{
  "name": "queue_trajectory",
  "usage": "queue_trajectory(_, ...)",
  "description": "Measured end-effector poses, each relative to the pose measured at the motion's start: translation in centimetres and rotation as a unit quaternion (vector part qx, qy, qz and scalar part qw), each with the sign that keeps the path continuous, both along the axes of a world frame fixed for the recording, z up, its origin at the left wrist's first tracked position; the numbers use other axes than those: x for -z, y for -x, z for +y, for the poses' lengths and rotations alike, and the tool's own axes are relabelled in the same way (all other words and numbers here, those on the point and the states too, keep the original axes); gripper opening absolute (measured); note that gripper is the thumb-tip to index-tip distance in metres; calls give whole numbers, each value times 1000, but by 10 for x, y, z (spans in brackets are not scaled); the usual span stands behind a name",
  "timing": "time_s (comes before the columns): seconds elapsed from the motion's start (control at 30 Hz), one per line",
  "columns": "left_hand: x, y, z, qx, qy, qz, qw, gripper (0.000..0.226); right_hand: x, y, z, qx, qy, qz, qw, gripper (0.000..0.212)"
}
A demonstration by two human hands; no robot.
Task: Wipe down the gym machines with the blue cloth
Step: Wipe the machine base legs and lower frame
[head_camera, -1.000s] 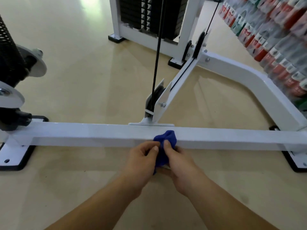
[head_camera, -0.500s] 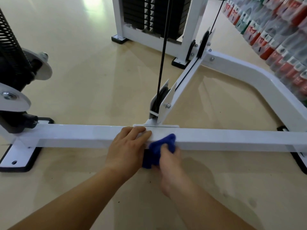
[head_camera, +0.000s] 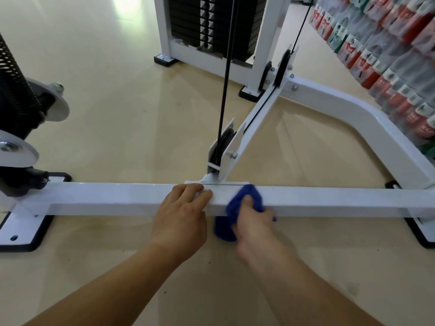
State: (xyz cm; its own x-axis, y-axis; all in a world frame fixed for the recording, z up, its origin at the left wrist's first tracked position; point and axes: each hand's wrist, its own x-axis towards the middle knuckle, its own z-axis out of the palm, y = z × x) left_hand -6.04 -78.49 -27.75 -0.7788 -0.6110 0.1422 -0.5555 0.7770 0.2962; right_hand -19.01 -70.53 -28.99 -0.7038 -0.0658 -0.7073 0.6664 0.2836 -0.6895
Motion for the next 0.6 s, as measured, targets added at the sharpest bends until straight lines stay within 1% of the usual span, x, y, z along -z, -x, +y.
queue_trajectory(0.03, -2, 1, 0, 4, 1, -17, 1000, 50, 2, -11, -6, -40, 18, -25, 999, 39)
queue_trajectory(0.07, -4, 2, 0, 5, 0, -29, 1000, 49, 2, -15, -8, -54, 29, -41, 997, 38)
queue_trajectory(0.1, -6, 3, 1, 6, -1, -34, 999, 48, 1, -9, -6, -35, 29, -40, 998, 38)
queue_trajectory(0.13, -8, 5, 2, 8, -1, -34, 999, 47, -4, 3, -1, 10, 25, -29, 999, 39)
queue_trajectory(0.2, -11, 9, 8, 25, 1, -22, 999, 48, -13, 42, 24, 116, 11, 23, 993, 39)
queue_trajectory(0.23, -11, 13, 11, 38, 2, -12, 999, 48, -18, 63, 39, 149, -1, 52, 987, 41)
queue_trajectory(0.3, -13, 23, 20, 61, 3, 10, 998, 47, -27, 95, 70, 170, -15, 73, 983, 47)
queue_trajectory(0.37, -13, 36, 27, 74, -3, 25, 997, 45, -29, 105, 83, 149, -25, 59, 987, 53)
queue_trajectory(0.43, -14, 48, 36, 82, -21, 28, 996, 43, -25, 95, 77, 106, -33, 54, 992, 55)
queue_trajectory(0.53, -19, 63, 50, 95, -34, 10, 995, 43, -19, 71, 59, 13, -20, 26, 999, 51)
queue_trajectory(0.6, -24, 69, 59, 108, -37, -4, 993, 42, -20, 69, 58, 1, -5, -4, 1000, 46)
